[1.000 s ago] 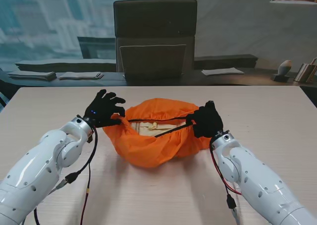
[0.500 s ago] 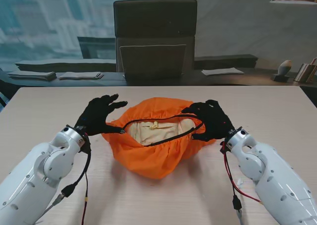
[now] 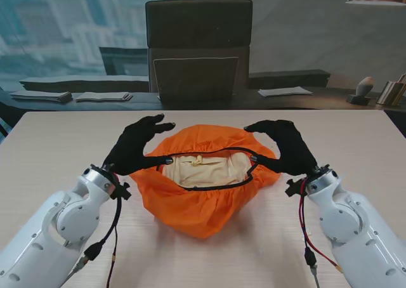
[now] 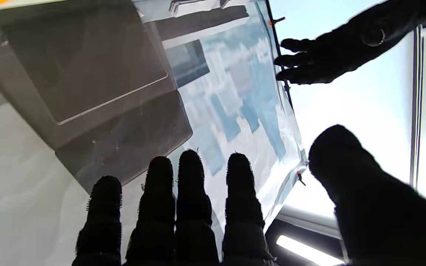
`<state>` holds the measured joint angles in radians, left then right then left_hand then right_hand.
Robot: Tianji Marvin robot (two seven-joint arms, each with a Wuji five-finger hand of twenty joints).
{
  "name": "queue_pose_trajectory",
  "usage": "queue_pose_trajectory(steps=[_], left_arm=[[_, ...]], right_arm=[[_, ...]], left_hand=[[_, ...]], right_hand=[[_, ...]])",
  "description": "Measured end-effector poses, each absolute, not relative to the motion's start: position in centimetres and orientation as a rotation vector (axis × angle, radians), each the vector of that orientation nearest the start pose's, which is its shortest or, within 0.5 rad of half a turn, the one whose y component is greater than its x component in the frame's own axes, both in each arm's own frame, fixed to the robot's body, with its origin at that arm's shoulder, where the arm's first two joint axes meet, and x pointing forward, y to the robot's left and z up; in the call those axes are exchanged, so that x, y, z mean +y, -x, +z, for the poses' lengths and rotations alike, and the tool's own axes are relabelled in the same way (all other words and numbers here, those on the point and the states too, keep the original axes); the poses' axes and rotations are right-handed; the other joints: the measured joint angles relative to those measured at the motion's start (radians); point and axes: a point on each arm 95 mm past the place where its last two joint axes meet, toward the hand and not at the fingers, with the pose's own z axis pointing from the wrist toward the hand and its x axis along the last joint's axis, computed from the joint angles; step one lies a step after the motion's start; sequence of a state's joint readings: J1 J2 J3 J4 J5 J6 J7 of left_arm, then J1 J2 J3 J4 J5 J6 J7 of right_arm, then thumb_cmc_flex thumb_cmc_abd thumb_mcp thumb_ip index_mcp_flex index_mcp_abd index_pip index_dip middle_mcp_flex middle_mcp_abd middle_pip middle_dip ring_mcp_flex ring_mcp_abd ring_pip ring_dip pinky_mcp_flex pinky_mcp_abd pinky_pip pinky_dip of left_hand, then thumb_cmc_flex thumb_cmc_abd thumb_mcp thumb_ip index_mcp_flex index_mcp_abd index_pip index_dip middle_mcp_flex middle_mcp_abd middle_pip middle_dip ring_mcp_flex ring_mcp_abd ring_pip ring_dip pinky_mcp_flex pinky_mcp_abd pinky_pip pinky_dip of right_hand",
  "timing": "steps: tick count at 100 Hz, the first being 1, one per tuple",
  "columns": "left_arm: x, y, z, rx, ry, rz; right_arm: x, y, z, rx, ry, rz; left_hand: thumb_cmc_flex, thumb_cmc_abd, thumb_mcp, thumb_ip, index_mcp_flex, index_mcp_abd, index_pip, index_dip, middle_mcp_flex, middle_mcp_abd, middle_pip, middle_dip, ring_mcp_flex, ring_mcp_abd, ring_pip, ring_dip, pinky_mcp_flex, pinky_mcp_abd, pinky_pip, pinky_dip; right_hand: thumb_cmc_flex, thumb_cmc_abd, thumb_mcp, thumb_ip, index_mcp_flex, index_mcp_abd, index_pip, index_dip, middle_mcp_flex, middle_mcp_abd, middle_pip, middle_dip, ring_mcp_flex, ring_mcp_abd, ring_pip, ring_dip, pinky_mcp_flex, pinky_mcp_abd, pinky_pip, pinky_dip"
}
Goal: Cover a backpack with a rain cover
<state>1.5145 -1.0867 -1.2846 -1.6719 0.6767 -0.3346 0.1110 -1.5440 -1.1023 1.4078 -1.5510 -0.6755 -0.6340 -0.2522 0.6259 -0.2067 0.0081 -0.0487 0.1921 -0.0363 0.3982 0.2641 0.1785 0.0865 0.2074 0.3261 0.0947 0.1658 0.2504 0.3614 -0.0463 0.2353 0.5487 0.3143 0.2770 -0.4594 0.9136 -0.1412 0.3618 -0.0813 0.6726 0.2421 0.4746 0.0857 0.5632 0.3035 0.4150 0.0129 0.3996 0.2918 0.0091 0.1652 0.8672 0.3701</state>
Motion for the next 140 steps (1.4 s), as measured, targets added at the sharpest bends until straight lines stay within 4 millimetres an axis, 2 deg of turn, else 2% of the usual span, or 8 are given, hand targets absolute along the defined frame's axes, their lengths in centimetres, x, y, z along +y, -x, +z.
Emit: queue_pose_trajectory(steps=[13, 20, 29, 41, 54, 64, 111, 140], left_arm=[[-1.8, -41.0, -25.1, 1.285, 1.111, -2.121], [-2.2, -40.9, -25.6, 1.250, 1.175, -2.168], [-2.2, -40.8, -26.4, 1.205, 1.242, -2.228], [-1.9, -40.6, -27.6, 1.206, 1.294, -2.201], [-1.1, -40.1, -28.4, 1.186, 1.376, -2.129], [-1.0, -40.1, -28.6, 1.213, 1.353, -2.118], [-1.0, -41.3, -29.7, 1.228, 1.423, -2.119], [-1.0, -41.5, -29.8, 1.285, 1.393, -2.086]], right_arm=[[-2.3, -40.2, -26.7, 1.193, -1.084, 2.218], [-1.6, -40.1, -27.4, 1.178, -1.144, 2.206], [-1.2, -40.1, -28.1, 1.103, -1.318, 2.247], [-0.6, -39.9, -28.6, 1.102, -1.410, 2.224], [-0.3, -40.3, -29.4, 1.114, -1.434, 2.185], [-0.5, -40.7, -29.9, 1.123, -1.414, 2.162], [-0.5, -40.8, -29.6, 1.130, -1.387, 2.154], [-0.4, -40.8, -29.6, 1.134, -1.379, 2.156]], left_hand=[[0.000, 0.000, 0.000, 0.000, 0.000, -0.019, 0.008, 0.009, 0.010, 0.000, 0.006, 0.000, 0.000, 0.000, 0.002, 0.000, 0.000, 0.000, 0.013, 0.000], [0.000, 0.000, 0.000, 0.000, 0.000, -0.020, 0.012, 0.010, 0.011, 0.000, 0.006, -0.001, 0.000, 0.000, 0.002, 0.000, 0.000, 0.000, 0.013, 0.000], [0.001, 0.001, 0.000, 0.000, 0.000, -0.020, 0.056, 0.023, 0.025, 0.002, 0.048, -0.010, 0.054, 0.005, 0.020, 0.001, 0.018, 0.009, 0.025, 0.000], [0.003, 0.010, 0.000, 0.001, 0.000, -0.020, 0.025, 0.014, 0.025, 0.009, 0.018, -0.059, 0.047, 0.011, 0.016, -0.015, 0.019, 0.008, 0.025, -0.002], [0.038, 0.009, 0.001, 0.002, 0.000, -0.018, 0.057, 0.022, 0.025, 0.011, 0.018, -0.059, 0.047, 0.014, 0.016, -0.015, 0.018, 0.012, 0.025, -0.012], [0.040, 0.009, 0.001, 0.002, 0.001, -0.018, 0.087, 0.036, 0.025, 0.011, 0.035, -0.054, 0.049, 0.014, 0.016, -0.015, 0.018, 0.012, 0.025, -0.012], [0.052, 0.008, 0.023, 0.010, 0.001, -0.015, 0.099, 0.047, 0.025, 0.011, 0.055, -0.048, 0.049, 0.014, 0.016, -0.015, 0.019, 0.012, 0.025, -0.013], [0.051, 0.008, 0.024, 0.010, 0.001, -0.014, 0.099, 0.047, 0.025, 0.011, 0.055, -0.048, 0.048, 0.014, 0.016, -0.015, 0.018, 0.012, 0.025, -0.013]], right_hand=[[0.000, 0.026, -0.001, 0.000, 0.010, 0.025, -0.009, -0.001, 0.008, 0.001, -0.011, 0.000, 0.000, 0.000, -0.001, 0.000, -0.023, -0.020, 0.060, -0.046], [-0.002, 0.027, 0.014, 0.000, 0.036, 0.067, -0.033, -0.017, 0.020, 0.022, -0.029, 0.000, 0.000, 0.000, -0.013, -0.010, -0.024, -0.025, 0.072, -0.067], [-0.041, 0.038, 0.035, 0.000, 0.036, 0.127, -0.054, -0.028, 0.019, 0.038, -0.046, 0.000, 0.000, 0.010, -0.037, -0.021, -0.035, -0.044, 0.077, -0.084], [-0.041, 0.040, 0.050, 0.000, 0.036, 0.141, -0.077, -0.040, 0.018, 0.041, -0.069, -0.011, 0.000, 0.012, -0.061, -0.037, -0.045, -0.050, 0.077, -0.097], [-0.040, 0.036, 0.037, 0.000, 0.032, 0.041, -0.060, -0.040, -0.007, 0.041, -0.072, -0.013, -0.001, 0.009, -0.073, -0.039, -0.058, -0.054, 0.065, -0.124], [-0.020, 0.014, 0.000, -0.001, 0.032, 0.003, -0.046, -0.040, -0.011, 0.041, -0.071, -0.013, -0.006, 0.005, -0.073, -0.039, -0.059, -0.054, 0.064, -0.126], [-0.020, 0.010, -0.017, 0.000, 0.032, 0.002, -0.034, -0.031, -0.012, 0.039, -0.071, -0.013, -0.006, 0.000, -0.073, -0.039, -0.059, -0.056, 0.064, -0.135], [-0.020, 0.010, -0.027, 0.000, 0.032, 0.001, -0.033, -0.031, -0.012, 0.039, -0.070, -0.013, -0.006, 0.000, -0.073, -0.039, -0.059, -0.056, 0.064, -0.135]])
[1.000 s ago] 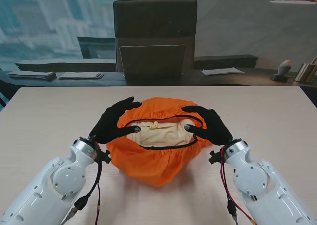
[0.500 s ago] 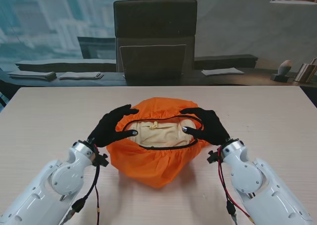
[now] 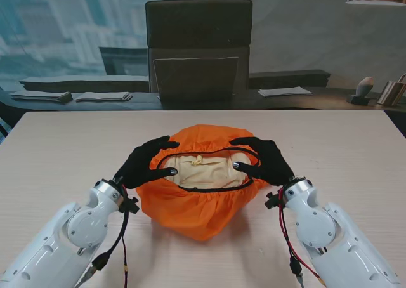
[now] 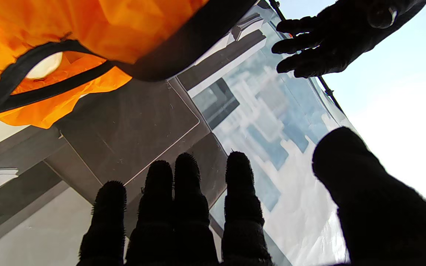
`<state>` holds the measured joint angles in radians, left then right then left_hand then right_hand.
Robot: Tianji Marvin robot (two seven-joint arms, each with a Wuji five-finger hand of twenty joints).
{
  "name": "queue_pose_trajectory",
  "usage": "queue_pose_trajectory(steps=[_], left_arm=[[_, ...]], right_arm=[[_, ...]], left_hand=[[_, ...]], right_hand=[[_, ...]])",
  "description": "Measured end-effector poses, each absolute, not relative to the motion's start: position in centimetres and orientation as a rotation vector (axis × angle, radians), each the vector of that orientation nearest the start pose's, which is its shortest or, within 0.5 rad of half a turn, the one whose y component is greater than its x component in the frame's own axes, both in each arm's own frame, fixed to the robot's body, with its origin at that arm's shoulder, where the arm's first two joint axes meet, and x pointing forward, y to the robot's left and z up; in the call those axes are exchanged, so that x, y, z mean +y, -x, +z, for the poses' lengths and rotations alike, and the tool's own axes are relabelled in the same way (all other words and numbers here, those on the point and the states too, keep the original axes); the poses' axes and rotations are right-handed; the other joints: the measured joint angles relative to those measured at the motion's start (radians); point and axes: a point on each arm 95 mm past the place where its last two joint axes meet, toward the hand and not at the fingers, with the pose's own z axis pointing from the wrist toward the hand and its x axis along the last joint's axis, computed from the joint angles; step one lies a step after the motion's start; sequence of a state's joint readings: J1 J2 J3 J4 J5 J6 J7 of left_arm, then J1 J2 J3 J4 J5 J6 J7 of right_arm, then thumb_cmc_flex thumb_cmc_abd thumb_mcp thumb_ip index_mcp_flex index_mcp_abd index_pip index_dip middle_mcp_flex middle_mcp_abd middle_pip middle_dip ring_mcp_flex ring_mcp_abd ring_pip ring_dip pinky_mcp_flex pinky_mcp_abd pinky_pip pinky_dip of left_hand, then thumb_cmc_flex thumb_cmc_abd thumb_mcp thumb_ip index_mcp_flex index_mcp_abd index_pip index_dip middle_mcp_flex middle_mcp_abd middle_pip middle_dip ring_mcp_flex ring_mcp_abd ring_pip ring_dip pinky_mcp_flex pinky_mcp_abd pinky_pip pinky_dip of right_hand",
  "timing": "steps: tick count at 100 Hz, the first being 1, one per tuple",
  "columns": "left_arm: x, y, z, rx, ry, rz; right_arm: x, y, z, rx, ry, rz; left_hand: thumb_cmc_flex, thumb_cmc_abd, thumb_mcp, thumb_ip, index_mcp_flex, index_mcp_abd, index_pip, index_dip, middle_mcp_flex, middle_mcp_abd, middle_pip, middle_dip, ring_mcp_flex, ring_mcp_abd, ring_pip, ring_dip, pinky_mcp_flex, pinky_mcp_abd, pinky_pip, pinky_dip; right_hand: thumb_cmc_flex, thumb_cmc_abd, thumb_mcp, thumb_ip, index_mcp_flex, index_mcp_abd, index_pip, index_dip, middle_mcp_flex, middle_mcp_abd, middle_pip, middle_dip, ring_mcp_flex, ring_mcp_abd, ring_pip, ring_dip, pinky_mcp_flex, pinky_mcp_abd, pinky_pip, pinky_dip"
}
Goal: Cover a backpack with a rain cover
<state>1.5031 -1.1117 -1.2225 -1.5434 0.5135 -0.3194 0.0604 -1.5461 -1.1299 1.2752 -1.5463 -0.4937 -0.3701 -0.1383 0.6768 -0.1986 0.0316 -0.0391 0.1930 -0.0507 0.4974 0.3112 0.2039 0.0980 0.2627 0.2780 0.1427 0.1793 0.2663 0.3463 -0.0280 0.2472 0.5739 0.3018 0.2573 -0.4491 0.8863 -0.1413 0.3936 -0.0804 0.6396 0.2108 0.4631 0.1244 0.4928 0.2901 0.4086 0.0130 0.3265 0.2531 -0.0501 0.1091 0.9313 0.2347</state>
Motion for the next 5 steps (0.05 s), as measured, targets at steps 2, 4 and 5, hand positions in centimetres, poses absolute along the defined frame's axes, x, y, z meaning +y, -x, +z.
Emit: queue_pose_trajectory(steps=[2, 4, 5], left_arm=[[-0.99, -41.46, -29.80, 1.284, 1.394, -2.086], [-1.00, -41.46, -29.79, 1.284, 1.394, -2.086], [-1.00, -41.46, -29.79, 1.284, 1.393, -2.086]], right_arm=[[-0.43, -40.79, -29.62, -1.411, 1.718, -2.682], [-0.44, -40.79, -29.63, -1.411, 1.719, -2.681], [-0.44, -40.79, -29.64, -1.411, 1.719, -2.681]], left_hand=[[0.000, 0.000, 0.000, 0.000, 0.000, 0.000, 0.000, 0.000, 0.000, 0.000, 0.000, 0.000, 0.000, 0.000, 0.000, 0.000, 0.000, 0.000, 0.000, 0.000], [0.000, 0.000, 0.000, 0.000, 0.000, 0.000, 0.000, 0.000, 0.000, 0.000, 0.000, 0.000, 0.000, 0.000, 0.000, 0.000, 0.000, 0.000, 0.000, 0.000], [0.000, 0.000, 0.000, 0.000, 0.000, 0.000, 0.000, 0.000, 0.000, 0.000, 0.000, 0.000, 0.000, 0.000, 0.000, 0.000, 0.000, 0.000, 0.000, 0.000]], right_hand=[[0.000, 0.000, 0.000, 0.000, 0.000, 0.000, 0.000, 0.000, 0.000, 0.000, 0.000, 0.000, 0.000, 0.000, 0.000, 0.000, 0.000, 0.000, 0.000, 0.000], [0.000, 0.000, 0.000, 0.000, 0.000, -0.001, 0.000, 0.000, 0.000, 0.000, 0.000, 0.000, 0.000, 0.000, 0.000, 0.000, 0.000, 0.000, 0.000, 0.000], [0.000, 0.000, 0.000, 0.000, 0.000, -0.004, 0.000, 0.000, 0.000, 0.000, 0.000, 0.000, 0.000, 0.000, 0.000, 0.000, 0.000, 0.000, 0.000, 0.000]])
